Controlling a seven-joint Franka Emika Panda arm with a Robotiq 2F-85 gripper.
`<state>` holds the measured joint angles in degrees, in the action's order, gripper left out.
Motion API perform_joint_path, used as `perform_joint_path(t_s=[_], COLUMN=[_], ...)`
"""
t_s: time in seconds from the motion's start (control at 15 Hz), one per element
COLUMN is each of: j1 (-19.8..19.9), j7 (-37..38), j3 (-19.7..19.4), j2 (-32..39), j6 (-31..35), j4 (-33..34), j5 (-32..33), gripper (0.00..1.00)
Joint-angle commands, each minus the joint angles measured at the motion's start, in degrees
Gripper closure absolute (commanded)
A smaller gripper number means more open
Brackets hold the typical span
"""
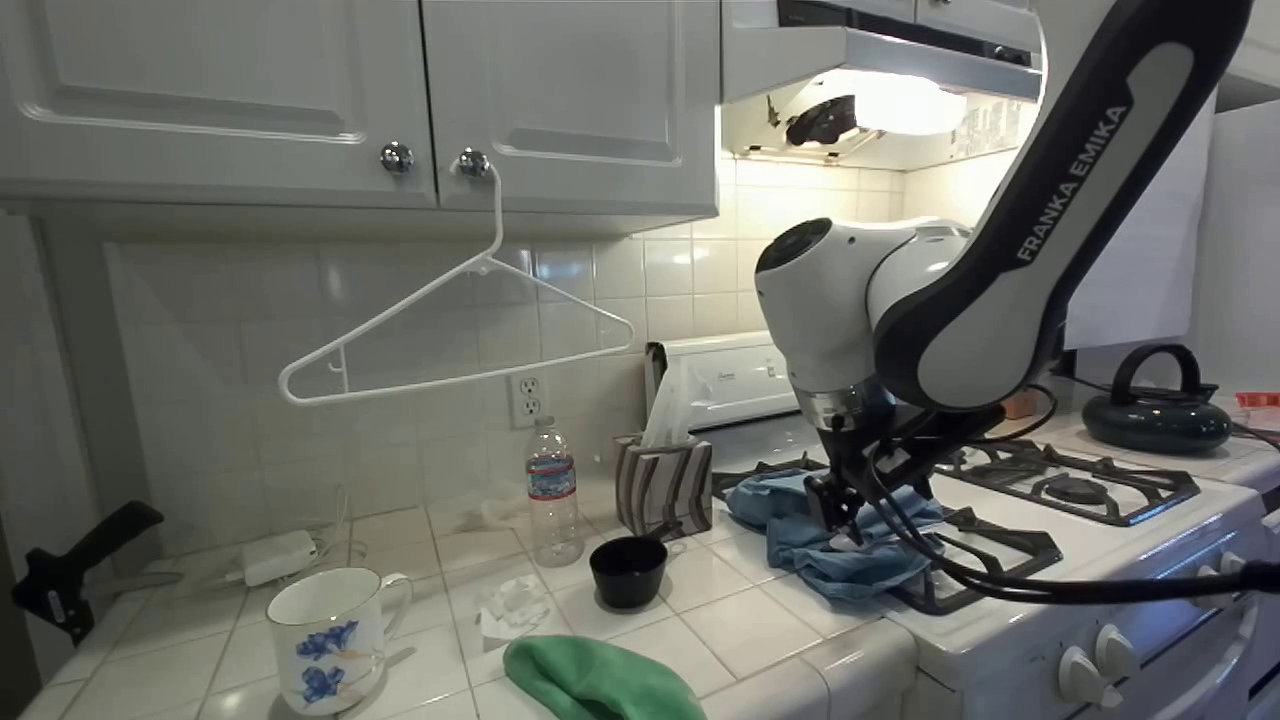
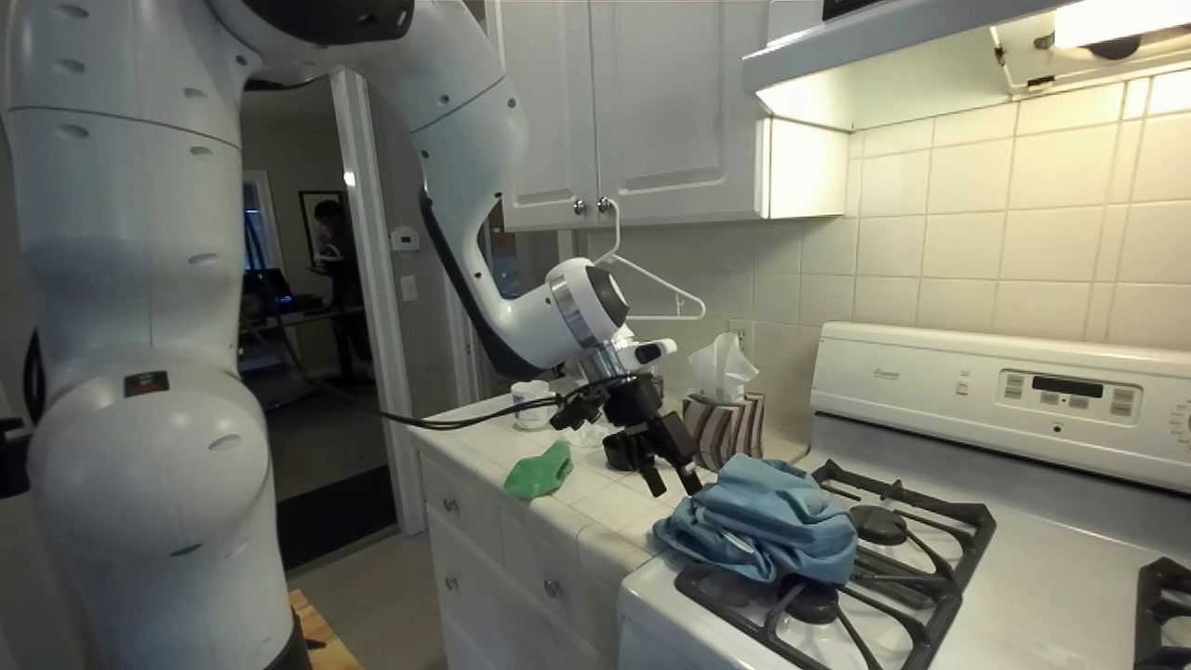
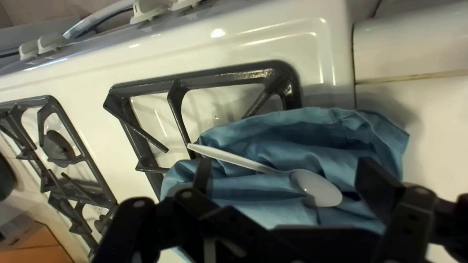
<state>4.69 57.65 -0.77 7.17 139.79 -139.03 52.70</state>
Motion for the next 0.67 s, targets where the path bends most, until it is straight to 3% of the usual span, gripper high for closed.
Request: perform_joint_path(t_s=[0.0,0.33,0.6], j1=[-2.17,-3.47,-3.36], j7=[8.43,19.60,23.67], j3=[-1.92,-2.10,-2.81], j2=[1.46,5.44,9.73], j6=[0.78,1.62,1.34], j4=[1.07,3.70,6.69], j5=[4.11,10.32,11.96], gripper=[0.00,0.00,0.00])
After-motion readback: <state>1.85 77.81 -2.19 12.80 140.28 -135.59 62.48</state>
